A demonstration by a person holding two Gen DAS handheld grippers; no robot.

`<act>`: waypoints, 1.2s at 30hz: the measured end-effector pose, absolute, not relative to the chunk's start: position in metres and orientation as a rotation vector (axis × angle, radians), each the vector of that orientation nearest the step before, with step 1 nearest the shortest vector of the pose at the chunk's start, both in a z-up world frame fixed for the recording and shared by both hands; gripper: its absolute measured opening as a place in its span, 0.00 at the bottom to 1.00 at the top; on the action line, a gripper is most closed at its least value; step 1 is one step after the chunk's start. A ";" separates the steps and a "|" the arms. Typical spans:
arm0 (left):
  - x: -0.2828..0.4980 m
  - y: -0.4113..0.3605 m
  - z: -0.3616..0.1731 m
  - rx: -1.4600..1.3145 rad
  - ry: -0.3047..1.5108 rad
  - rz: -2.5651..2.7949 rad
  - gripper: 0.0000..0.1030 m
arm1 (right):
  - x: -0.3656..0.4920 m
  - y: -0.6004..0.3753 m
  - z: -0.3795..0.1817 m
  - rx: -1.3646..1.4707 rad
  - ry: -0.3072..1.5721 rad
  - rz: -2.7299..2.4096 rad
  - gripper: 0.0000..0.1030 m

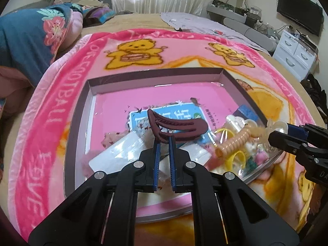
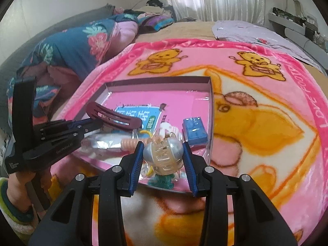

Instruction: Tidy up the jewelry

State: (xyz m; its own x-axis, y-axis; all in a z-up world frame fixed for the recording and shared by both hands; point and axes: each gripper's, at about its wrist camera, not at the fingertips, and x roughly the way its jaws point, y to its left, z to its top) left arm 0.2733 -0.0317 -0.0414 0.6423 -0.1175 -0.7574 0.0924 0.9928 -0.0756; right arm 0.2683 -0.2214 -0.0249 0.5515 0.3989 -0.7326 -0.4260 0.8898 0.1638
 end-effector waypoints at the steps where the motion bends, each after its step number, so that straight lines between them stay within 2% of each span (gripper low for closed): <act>1: 0.273 -0.031 -0.043 -0.031 0.868 -0.118 0.03 | 0.268 -0.219 -0.027 -0.043 0.865 0.493 0.36; 16: 0.258 -0.021 -0.048 -0.032 0.881 -0.102 0.03 | 0.263 -0.217 -0.032 -0.091 0.858 0.430 0.36; 18: 0.256 -0.021 -0.047 -0.028 0.882 -0.102 0.03 | 0.262 -0.218 -0.031 -0.091 0.856 0.429 0.41; 20: 0.254 -0.021 -0.046 -0.025 0.882 -0.101 0.03 | 0.259 -0.219 -0.028 -0.093 0.837 0.427 0.57; 22: 0.252 -0.020 -0.043 -0.025 0.880 -0.097 0.03 | 0.256 -0.218 -0.024 -0.092 0.824 0.436 0.61; 23: 0.250 -0.020 -0.042 -0.024 0.879 -0.097 0.03 | 0.254 -0.218 -0.022 -0.089 0.818 0.438 0.69; 26: 0.246 -0.020 -0.037 -0.021 0.877 -0.095 0.03 | 0.247 -0.220 -0.017 -0.085 0.796 0.436 0.77; 28: 0.243 -0.020 -0.033 -0.021 0.871 -0.092 0.09 | 0.243 -0.221 -0.015 -0.084 0.789 0.435 0.81; 30: 0.240 -0.020 -0.029 -0.020 0.866 -0.092 0.19 | 0.236 -0.224 -0.011 -0.082 0.772 0.422 0.87; 32: 0.236 -0.021 -0.026 -0.021 0.863 -0.092 0.21 | 0.231 -0.227 -0.008 -0.075 0.762 0.419 0.91; 34: 0.232 -0.021 -0.023 -0.022 0.860 -0.088 0.33 | 0.226 -0.230 -0.005 -0.071 0.758 0.415 0.93; 36: 0.228 -0.021 -0.020 -0.025 0.858 -0.081 0.51 | 0.220 -0.233 -0.003 -0.070 0.751 0.408 0.94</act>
State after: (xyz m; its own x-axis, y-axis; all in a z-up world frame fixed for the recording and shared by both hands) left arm 0.2280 -0.0211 -0.0202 0.6511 -0.0812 -0.7546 0.0612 0.9966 -0.0545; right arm 0.2196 -0.2327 -0.0029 0.6567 0.3352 -0.6756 -0.3848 0.9194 0.0821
